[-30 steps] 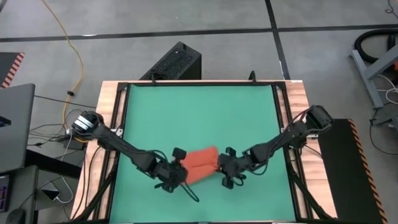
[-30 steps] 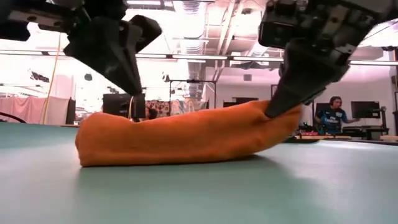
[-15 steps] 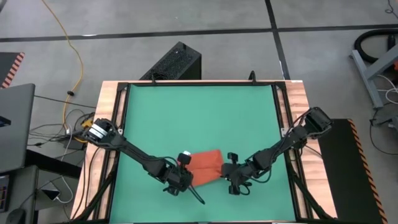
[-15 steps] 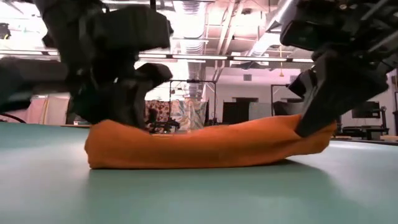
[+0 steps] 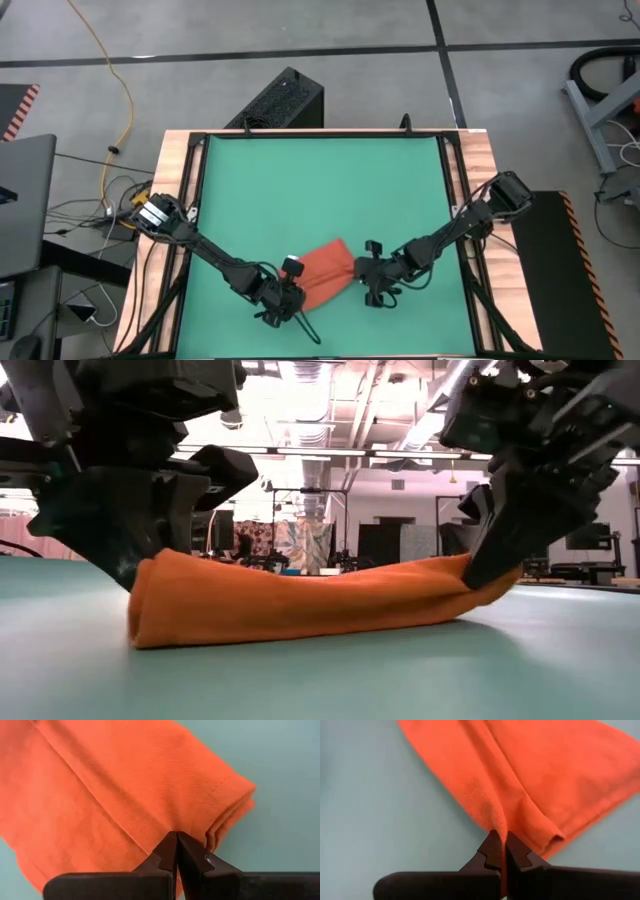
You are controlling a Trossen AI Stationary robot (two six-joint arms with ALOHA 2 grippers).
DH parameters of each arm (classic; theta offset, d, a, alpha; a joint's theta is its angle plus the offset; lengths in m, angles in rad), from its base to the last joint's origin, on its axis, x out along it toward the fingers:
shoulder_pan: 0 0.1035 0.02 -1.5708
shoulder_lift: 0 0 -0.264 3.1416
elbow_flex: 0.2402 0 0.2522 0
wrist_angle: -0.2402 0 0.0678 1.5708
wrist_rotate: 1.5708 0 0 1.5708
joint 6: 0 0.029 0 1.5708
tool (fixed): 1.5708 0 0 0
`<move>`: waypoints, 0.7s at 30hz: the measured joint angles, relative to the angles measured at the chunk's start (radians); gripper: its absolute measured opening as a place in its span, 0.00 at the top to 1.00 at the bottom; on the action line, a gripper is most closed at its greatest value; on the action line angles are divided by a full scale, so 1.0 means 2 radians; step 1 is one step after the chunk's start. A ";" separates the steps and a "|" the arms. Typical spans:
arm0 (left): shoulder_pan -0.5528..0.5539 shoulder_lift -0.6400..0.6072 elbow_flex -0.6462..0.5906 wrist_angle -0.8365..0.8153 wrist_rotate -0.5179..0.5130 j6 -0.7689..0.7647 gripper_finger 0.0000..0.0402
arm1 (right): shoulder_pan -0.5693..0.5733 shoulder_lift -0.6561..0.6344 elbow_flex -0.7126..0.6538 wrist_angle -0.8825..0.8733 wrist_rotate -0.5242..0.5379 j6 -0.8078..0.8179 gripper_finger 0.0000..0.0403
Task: Roll towel
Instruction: Roll the orange towel
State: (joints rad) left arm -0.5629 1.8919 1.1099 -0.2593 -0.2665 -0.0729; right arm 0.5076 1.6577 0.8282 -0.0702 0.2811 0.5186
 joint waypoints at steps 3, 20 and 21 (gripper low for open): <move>0.000 0.000 0.000 0.001 0.000 0.009 1.00 | -0.011 0.000 0.006 -0.001 -0.018 -0.002 0.98; 0.001 0.000 0.000 0.002 0.012 0.072 1.00 | -0.105 0.000 0.050 -0.005 -0.180 -0.012 0.98; 0.002 0.002 0.000 0.003 0.012 0.073 1.00 | -0.111 0.000 0.050 -0.009 -0.186 -0.008 0.98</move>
State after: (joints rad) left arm -0.5598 1.8953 1.1095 -0.2540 -0.2429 0.0741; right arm 0.2862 1.6569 0.9276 -0.0879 -0.0918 0.5031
